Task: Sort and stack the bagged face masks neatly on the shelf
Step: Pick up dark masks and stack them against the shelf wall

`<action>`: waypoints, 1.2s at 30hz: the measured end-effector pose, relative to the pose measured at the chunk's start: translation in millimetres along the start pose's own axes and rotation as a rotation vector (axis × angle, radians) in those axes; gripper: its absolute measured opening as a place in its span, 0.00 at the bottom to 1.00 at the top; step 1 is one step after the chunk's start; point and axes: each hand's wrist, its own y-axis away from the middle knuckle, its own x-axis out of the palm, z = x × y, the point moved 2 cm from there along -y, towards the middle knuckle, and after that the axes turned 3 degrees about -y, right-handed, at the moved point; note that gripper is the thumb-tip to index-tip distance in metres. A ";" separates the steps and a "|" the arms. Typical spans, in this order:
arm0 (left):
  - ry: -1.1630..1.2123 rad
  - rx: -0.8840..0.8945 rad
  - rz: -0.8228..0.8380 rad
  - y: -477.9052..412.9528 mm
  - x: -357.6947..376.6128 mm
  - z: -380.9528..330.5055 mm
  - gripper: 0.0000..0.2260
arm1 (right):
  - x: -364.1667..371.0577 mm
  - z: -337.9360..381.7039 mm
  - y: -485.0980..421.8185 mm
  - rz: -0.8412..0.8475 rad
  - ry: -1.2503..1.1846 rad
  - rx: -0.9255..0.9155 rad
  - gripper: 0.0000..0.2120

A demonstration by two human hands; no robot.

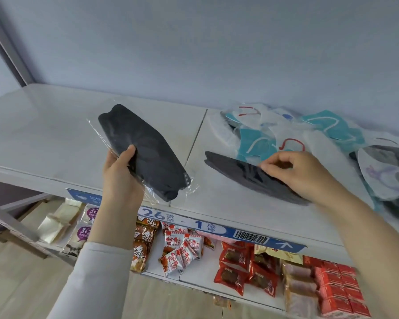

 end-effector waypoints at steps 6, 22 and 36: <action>-0.044 -0.015 0.023 6.6 8.1 0.4 0.14 | -17.5 3.1 -10.0 0.015 -0.525 0.233 0.05; -0.046 -0.197 0.431 44.8 119.9 39.3 0.14 | -60.5 -0.5 14.2 -0.358 -1.070 0.247 0.11; -0.174 -0.460 0.808 96.5 204.9 118.0 0.12 | -92.8 -65.0 77.6 -0.573 -1.087 0.310 0.14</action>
